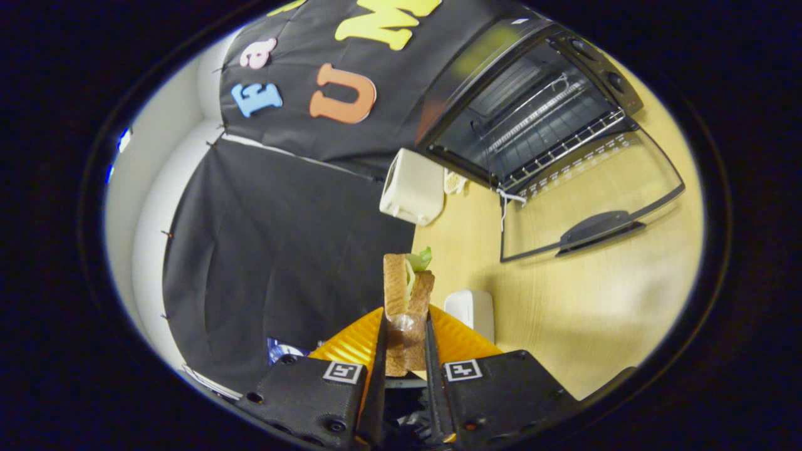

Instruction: Open the toaster oven, put the food inside, and close the toaster oven door.

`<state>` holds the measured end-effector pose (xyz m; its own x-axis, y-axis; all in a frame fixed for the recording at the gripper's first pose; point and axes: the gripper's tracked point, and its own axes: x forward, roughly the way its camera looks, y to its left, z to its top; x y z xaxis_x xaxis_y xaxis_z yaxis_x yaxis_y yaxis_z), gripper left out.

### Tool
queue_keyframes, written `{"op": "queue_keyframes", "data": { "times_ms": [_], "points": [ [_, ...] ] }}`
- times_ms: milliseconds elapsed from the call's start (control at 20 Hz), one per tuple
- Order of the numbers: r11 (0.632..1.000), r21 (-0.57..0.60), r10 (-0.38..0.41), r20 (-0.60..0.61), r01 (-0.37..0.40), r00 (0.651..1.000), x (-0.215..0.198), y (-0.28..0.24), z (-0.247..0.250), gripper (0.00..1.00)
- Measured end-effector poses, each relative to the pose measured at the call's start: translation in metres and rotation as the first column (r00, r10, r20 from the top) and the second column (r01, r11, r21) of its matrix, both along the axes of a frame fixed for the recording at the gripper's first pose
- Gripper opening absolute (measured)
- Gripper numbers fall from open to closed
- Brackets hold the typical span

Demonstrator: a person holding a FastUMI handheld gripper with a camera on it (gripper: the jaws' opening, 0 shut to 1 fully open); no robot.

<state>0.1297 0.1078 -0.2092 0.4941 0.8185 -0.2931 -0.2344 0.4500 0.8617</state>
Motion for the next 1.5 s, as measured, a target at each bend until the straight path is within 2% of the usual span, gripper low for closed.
{"op": "queue_keyframes", "data": {
  "times_ms": [150, 350, 550, 700, 900, 1050, 1200, 1350, 1500],
  "points": [
    [0.988, 0.058, -0.143, -0.01, 0.143, 0.99, 0.037, -0.037, -0.001, 0.34],
    [0.949, 0.156, -0.273, -0.026, 0.274, 0.962, 0.082, -0.08, 0.004, 0.34],
    [0.871, 0.192, -0.444, -0.088, 0.453, 0.892, 0.141, -0.116, -0.017, 0.34],
    [0.808, 0.214, -0.547, -0.073, 0.549, 0.834, 0.176, -0.121, -0.015, 0.34],
    [0.791, 0.201, -0.579, -0.058, 0.578, 0.813, 0.208, -0.108, -0.015, 0.34],
    [0.81, 0.145, -0.572, -0.026, 0.569, 0.82, 0.233, -0.099, -0.023, 0.34],
    [0.806, 0.136, -0.581, -0.007, 0.576, 0.814, 0.25, -0.102, -0.031, 0.34],
    [0.817, 0.091, -0.572, 0.014, 0.569, 0.82, 0.257, -0.105, -0.042, 0.36],
    [0.837, 0.062, -0.546, 0.018, 0.544, 0.838, 0.258, -0.112, -0.046, 0.49]
  ]
}}
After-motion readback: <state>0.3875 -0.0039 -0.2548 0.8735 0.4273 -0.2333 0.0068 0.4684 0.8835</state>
